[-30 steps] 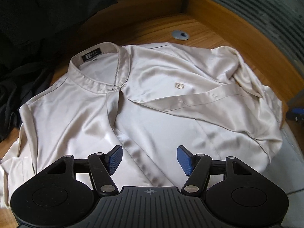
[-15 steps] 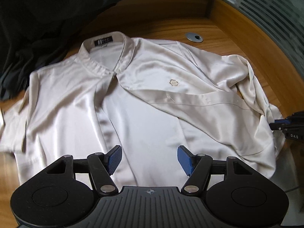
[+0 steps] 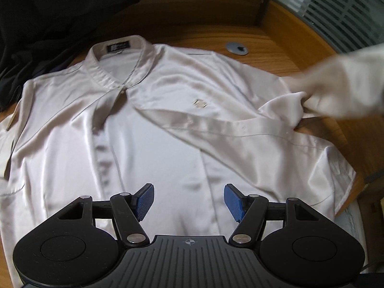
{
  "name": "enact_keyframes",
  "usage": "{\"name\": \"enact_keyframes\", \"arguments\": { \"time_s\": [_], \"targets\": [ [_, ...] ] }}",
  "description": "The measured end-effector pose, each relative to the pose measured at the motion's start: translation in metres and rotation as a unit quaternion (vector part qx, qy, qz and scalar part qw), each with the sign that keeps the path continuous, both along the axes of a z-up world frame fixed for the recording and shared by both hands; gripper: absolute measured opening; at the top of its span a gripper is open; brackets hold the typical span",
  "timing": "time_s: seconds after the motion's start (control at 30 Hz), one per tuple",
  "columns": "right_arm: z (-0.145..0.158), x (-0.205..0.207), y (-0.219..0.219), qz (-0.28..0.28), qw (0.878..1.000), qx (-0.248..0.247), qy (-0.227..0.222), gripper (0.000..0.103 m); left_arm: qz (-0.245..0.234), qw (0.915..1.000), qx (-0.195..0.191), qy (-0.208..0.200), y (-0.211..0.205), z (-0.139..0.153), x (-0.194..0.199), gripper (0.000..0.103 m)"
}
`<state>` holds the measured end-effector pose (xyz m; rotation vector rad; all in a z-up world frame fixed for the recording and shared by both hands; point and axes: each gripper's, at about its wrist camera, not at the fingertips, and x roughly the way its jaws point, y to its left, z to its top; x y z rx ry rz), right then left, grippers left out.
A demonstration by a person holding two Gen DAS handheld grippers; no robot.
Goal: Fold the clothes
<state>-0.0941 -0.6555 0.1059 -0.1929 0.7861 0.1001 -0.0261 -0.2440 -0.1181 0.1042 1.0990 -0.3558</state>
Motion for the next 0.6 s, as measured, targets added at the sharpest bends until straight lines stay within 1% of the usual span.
{"name": "enact_keyframes", "arguments": {
  "time_s": [0.07,0.13,0.23,0.27,0.4,0.5,0.6],
  "targets": [
    [0.014,0.009,-0.004,-0.017,0.999,-0.019,-0.023,0.003,-0.008,1.0,-0.001,-0.004,-0.004,0.001,0.003,0.067],
    [0.02,0.021,-0.003,-0.029,0.998,-0.044,-0.041,0.003,-0.014,0.9999,-0.005,-0.004,-0.006,0.002,0.006,0.067],
    [0.017,0.042,0.003,-0.035,0.994,-0.088,-0.052,0.003,-0.022,0.9997,-0.006,-0.003,-0.006,0.003,0.01,0.067],
    [0.011,0.05,0.007,-0.033,0.993,-0.101,-0.051,0.003,-0.024,0.9997,-0.006,-0.002,-0.006,0.003,0.011,0.067],
    [-0.026,0.092,0.031,-0.025,0.99,-0.134,-0.036,0.003,-0.024,0.9997,-0.001,0.002,-0.003,0.003,0.017,0.067],
    [-0.071,0.122,0.052,-0.02,0.986,-0.162,-0.021,0.003,-0.02,0.9998,0.002,0.002,0.003,0.006,0.019,0.067],
    [-0.118,0.147,0.062,-0.018,0.986,-0.167,0.011,0.003,-0.012,0.9999,0.006,0.003,0.011,0.008,0.021,0.067]
  ]
}}
